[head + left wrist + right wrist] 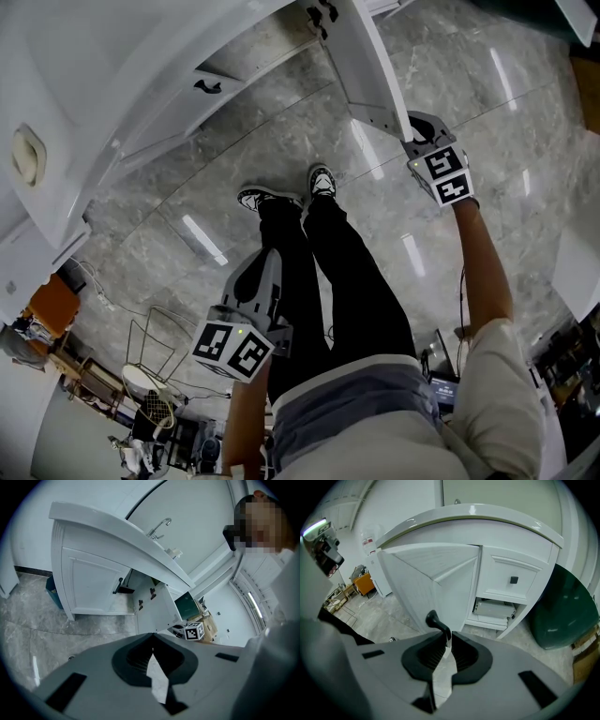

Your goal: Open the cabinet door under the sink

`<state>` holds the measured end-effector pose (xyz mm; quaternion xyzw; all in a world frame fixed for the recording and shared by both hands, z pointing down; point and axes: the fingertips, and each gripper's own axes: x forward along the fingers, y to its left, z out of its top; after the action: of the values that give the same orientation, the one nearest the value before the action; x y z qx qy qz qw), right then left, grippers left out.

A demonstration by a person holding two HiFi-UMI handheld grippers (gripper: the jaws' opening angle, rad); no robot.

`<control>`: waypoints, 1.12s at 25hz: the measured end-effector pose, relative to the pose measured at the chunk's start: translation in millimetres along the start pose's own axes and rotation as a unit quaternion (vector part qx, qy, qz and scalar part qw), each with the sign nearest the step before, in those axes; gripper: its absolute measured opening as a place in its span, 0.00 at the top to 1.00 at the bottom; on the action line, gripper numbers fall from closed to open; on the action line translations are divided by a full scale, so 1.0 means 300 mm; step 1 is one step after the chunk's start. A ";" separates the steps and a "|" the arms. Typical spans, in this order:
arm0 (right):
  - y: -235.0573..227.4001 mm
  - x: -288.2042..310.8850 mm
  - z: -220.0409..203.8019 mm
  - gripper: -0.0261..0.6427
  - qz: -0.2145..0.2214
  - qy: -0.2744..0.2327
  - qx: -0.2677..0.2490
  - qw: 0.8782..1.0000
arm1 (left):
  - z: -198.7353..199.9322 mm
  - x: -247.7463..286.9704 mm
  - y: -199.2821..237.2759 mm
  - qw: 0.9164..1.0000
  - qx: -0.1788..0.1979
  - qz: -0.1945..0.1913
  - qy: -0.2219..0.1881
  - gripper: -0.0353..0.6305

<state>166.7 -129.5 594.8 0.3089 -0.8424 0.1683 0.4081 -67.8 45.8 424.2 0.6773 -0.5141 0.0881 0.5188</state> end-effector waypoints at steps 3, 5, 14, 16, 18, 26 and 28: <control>-0.034 -0.008 -0.013 0.89 0.008 0.007 -0.017 1.000 | 0.000 0.011 -0.003 1.000 0.001 0.001 0.008 0.95; -0.062 -0.010 -0.023 0.89 0.014 0.015 -0.032 0.999 | 0.000 0.021 -0.003 1.000 0.004 0.001 0.012 0.95; -0.207 -0.022 -0.058 0.81 0.030 0.045 -0.096 0.994 | -0.029 0.058 -0.011 1.000 0.011 -0.004 0.028 0.95; -0.206 -0.022 -0.057 0.81 0.036 0.050 -0.107 0.992 | -0.034 0.065 -0.015 0.999 0.011 -0.007 0.029 0.95; -0.205 -0.022 -0.058 0.81 0.035 0.050 -0.109 0.992 | -0.033 0.071 -0.021 0.999 0.013 -0.009 0.030 0.95; -0.208 -0.042 -0.072 0.81 0.018 0.047 -0.098 0.994 | -0.025 0.063 -0.018 0.999 0.018 -0.008 0.033 0.95; -0.213 -0.064 -0.084 0.81 0.014 0.045 -0.085 0.995 | -0.025 0.059 -0.014 0.999 0.019 -0.009 0.033 0.95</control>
<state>232.5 -156.7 597.0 0.2529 -0.8388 0.1156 0.4682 -53.4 41.0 436.7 0.6881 -0.4888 0.1156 0.5236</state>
